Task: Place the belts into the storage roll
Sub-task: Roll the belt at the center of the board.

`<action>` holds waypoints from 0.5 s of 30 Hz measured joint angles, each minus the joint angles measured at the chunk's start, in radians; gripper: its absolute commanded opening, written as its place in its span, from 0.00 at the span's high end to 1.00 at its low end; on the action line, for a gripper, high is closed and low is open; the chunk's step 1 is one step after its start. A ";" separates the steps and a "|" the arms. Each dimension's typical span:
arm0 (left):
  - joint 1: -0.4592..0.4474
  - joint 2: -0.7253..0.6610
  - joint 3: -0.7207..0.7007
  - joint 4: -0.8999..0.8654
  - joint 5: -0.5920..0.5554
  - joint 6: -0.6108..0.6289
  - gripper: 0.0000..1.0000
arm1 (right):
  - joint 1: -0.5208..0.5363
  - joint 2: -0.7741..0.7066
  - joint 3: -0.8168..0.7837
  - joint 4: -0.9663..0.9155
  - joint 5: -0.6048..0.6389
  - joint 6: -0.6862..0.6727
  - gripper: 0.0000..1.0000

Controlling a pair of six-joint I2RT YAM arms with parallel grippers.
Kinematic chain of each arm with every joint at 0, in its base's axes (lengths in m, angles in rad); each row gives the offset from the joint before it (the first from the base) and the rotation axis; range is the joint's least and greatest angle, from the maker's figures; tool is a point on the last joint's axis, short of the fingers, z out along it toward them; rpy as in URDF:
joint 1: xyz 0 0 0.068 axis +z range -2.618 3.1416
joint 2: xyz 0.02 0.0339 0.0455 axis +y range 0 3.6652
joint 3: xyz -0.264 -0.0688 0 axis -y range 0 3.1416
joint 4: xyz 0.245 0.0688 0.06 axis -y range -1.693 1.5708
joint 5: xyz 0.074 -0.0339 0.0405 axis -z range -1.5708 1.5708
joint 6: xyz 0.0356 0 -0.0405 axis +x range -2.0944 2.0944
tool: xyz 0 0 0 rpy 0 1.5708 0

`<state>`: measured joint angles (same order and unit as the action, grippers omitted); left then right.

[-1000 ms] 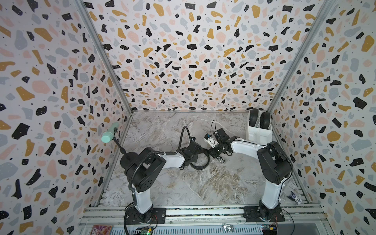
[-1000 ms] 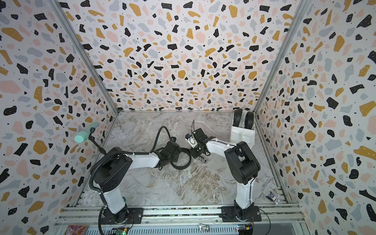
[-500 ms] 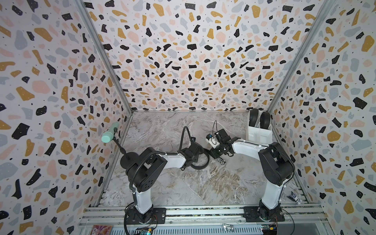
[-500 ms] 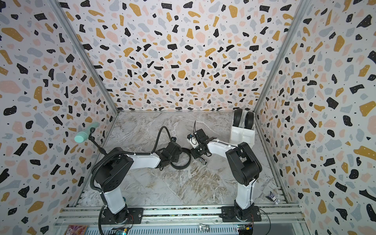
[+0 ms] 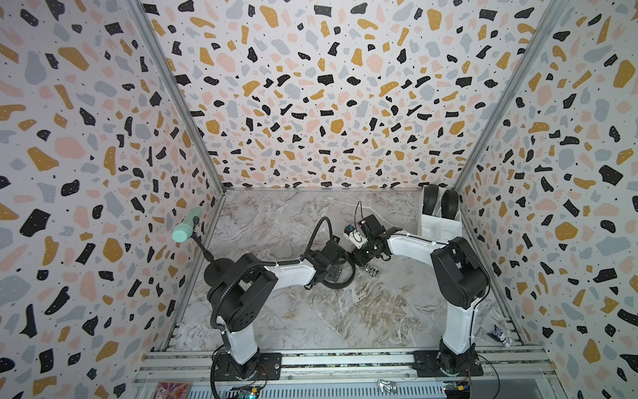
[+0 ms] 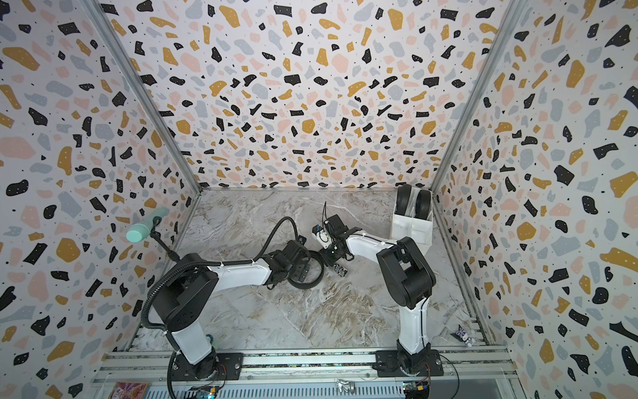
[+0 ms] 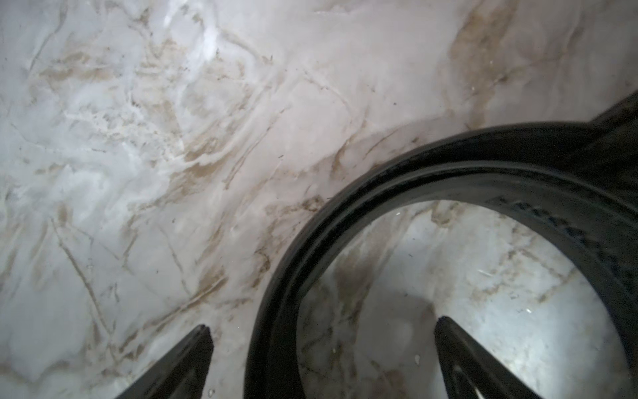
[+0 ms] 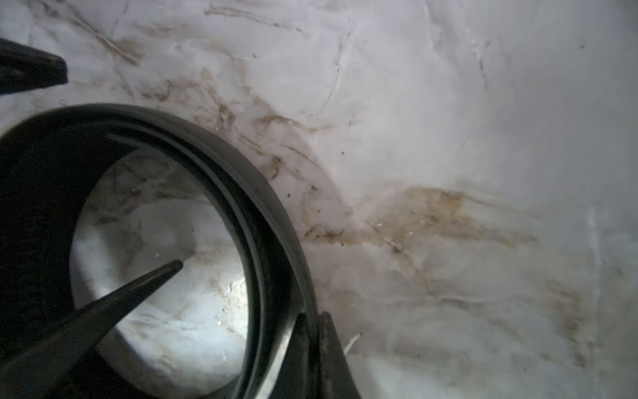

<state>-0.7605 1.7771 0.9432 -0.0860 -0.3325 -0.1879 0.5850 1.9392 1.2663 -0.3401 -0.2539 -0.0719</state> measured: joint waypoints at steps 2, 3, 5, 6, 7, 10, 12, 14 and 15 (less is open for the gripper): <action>-0.002 -0.001 0.000 0.000 0.011 0.022 0.01 | -0.003 0.003 0.003 -0.003 -0.006 -0.003 1.00; -0.004 -0.002 0.000 0.000 0.013 0.033 0.01 | -0.005 0.003 0.003 -0.003 -0.008 -0.005 1.00; -0.009 -0.005 0.000 0.000 0.019 0.056 0.01 | -0.005 0.003 0.003 -0.003 -0.011 -0.007 1.00; -0.011 -0.006 0.000 0.000 0.021 0.067 0.01 | -0.006 0.003 0.003 -0.003 -0.012 -0.008 1.00; -0.014 -0.008 0.000 0.002 0.024 0.079 0.00 | -0.006 0.004 0.003 -0.003 -0.014 -0.008 1.00; -0.015 -0.013 -0.003 0.024 0.037 0.123 0.00 | -0.010 0.005 0.003 -0.002 -0.019 -0.014 1.00; -0.015 -0.024 -0.022 0.074 0.038 0.154 0.01 | -0.014 0.006 0.003 0.000 -0.027 -0.019 1.00; -0.015 -0.039 -0.049 0.135 0.037 0.185 0.01 | -0.019 0.009 0.003 0.001 -0.035 -0.023 1.00; -0.015 -0.044 -0.064 0.169 0.036 0.199 0.01 | -0.022 0.010 0.003 0.002 -0.042 -0.024 1.00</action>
<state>-0.7757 1.7329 0.8795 0.0830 -0.2962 0.0113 0.5632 1.9495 1.2694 -0.3378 -0.2958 -0.0963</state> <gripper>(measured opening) 0.995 0.072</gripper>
